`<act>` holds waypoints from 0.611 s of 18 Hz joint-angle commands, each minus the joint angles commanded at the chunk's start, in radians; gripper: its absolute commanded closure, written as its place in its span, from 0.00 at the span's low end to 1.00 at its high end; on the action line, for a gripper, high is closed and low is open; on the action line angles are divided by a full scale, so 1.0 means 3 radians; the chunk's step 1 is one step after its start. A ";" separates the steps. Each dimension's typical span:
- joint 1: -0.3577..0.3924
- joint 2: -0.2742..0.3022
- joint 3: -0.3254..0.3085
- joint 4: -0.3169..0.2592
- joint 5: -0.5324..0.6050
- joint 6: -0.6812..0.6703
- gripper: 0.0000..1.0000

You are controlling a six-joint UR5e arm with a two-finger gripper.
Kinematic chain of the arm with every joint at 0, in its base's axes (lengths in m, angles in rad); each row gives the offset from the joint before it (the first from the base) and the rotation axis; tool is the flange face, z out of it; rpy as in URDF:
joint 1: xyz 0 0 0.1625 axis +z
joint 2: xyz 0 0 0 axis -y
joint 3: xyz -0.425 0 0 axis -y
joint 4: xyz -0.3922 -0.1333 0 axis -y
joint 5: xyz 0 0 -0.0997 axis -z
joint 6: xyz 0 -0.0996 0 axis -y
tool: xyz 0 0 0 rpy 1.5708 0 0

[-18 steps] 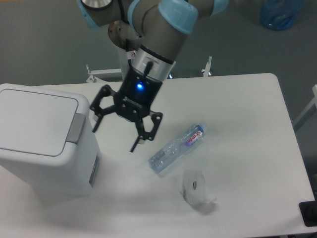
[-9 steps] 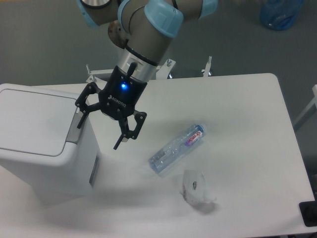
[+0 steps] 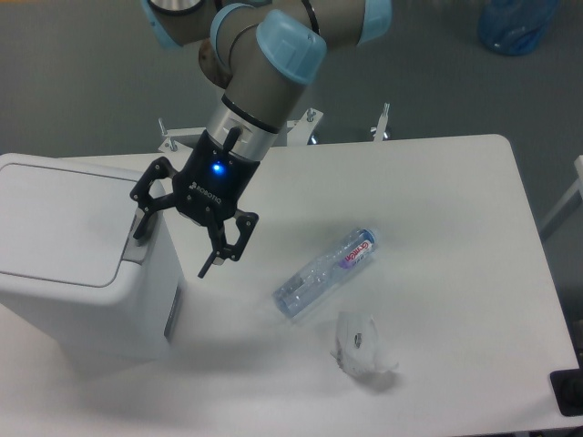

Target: Open the trash can

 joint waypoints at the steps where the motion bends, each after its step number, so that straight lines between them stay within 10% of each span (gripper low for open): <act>1: 0.0000 0.0000 0.0005 0.0005 0.0000 0.0000 0.00; 11: 0.0036 0.0005 0.0163 0.0046 -0.0010 -0.0005 0.00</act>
